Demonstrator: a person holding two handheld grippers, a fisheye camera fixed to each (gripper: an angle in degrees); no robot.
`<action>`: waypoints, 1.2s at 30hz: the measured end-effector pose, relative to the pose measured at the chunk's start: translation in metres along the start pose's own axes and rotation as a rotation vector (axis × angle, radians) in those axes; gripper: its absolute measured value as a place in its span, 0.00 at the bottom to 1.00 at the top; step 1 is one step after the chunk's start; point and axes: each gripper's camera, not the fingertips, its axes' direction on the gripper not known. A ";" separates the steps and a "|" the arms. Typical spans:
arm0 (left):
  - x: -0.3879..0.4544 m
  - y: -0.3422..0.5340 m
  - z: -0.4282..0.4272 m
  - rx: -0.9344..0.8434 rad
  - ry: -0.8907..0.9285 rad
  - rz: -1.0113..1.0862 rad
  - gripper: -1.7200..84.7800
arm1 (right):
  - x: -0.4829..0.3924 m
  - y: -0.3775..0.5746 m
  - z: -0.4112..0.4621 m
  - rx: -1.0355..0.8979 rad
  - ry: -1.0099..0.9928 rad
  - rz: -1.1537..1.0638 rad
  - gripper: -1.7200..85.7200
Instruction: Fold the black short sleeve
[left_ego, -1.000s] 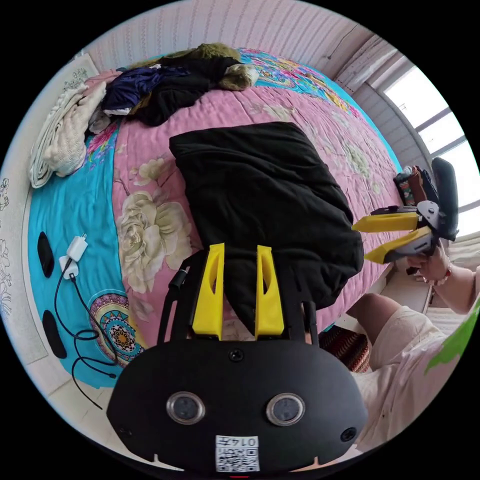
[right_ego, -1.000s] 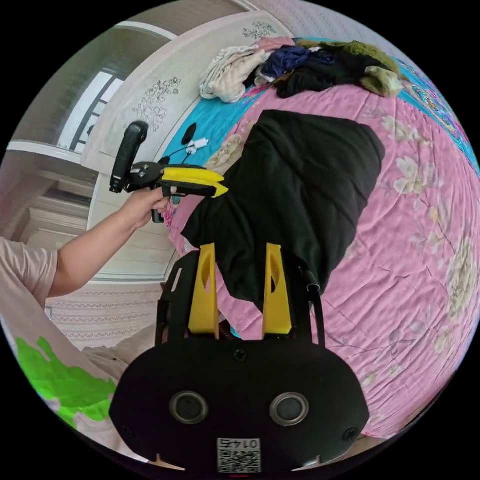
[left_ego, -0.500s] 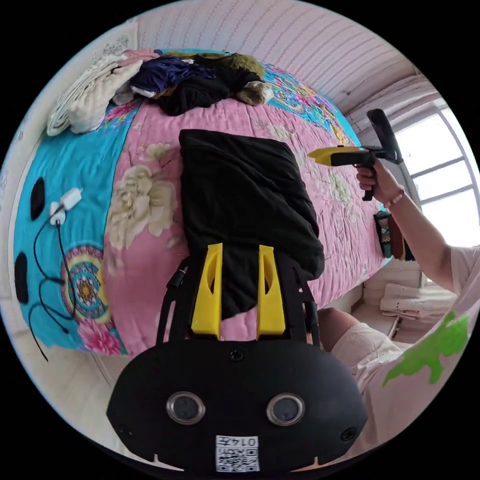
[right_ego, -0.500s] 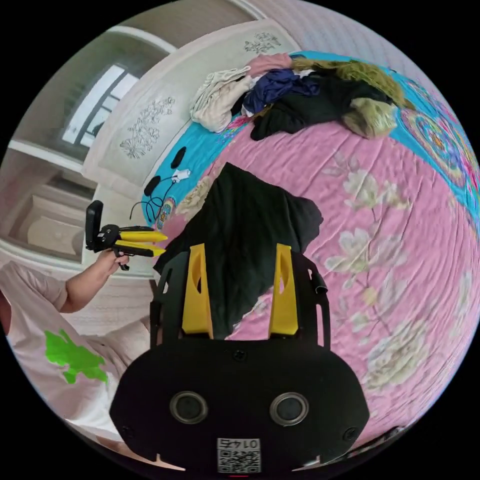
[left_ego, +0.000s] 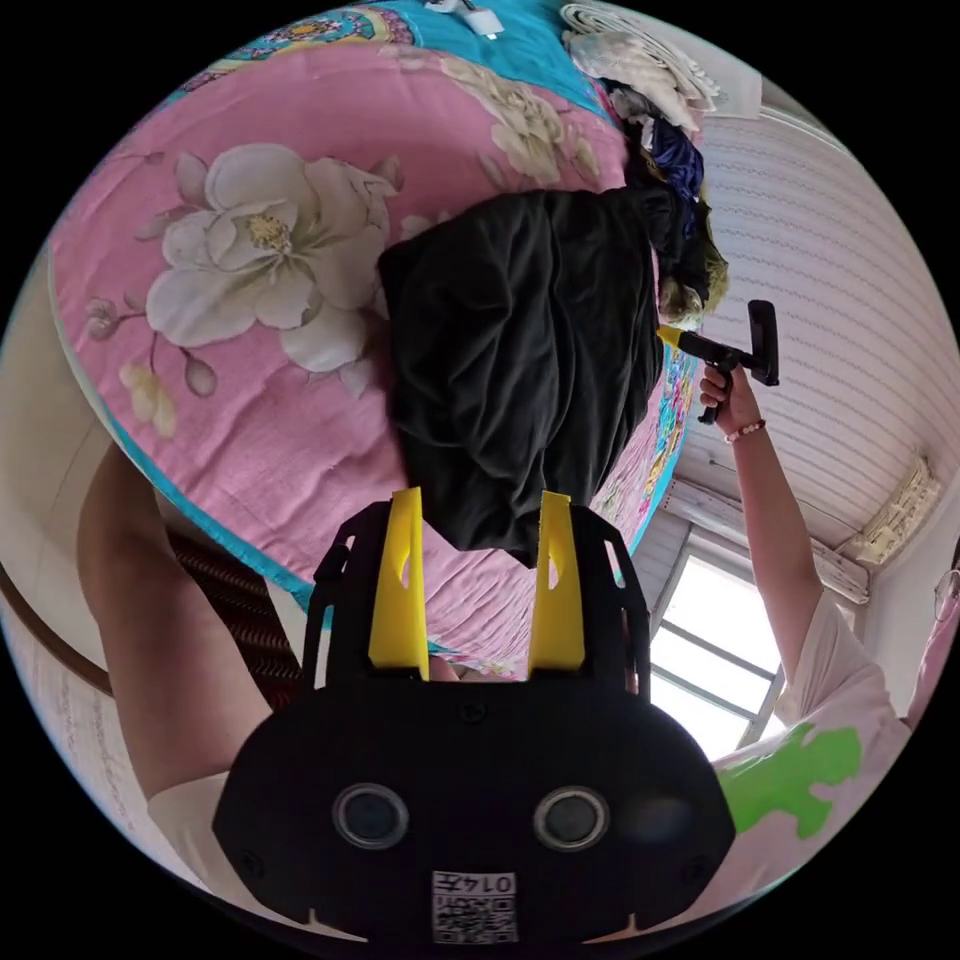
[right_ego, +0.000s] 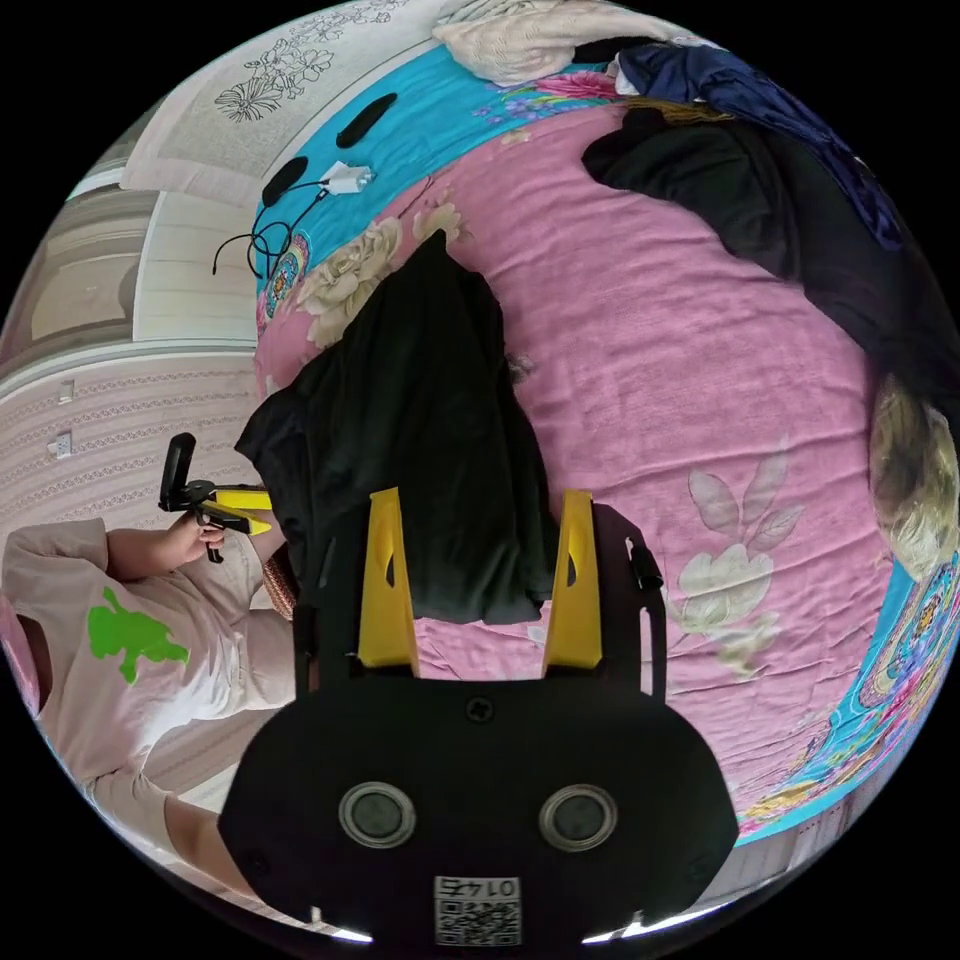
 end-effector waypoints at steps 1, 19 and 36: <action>-0.001 -0.005 0.007 0.001 0.023 -0.013 0.21 | 0.002 -0.004 0.002 -0.024 0.005 -0.004 0.26; -0.014 -0.040 0.064 0.020 -0.009 -0.053 0.20 | 0.040 -0.030 -0.009 -0.141 -0.062 -0.121 0.13; 0.034 -0.065 0.117 -0.036 0.059 0.048 0.09 | 0.076 0.056 -0.010 -0.071 -0.175 -0.016 0.07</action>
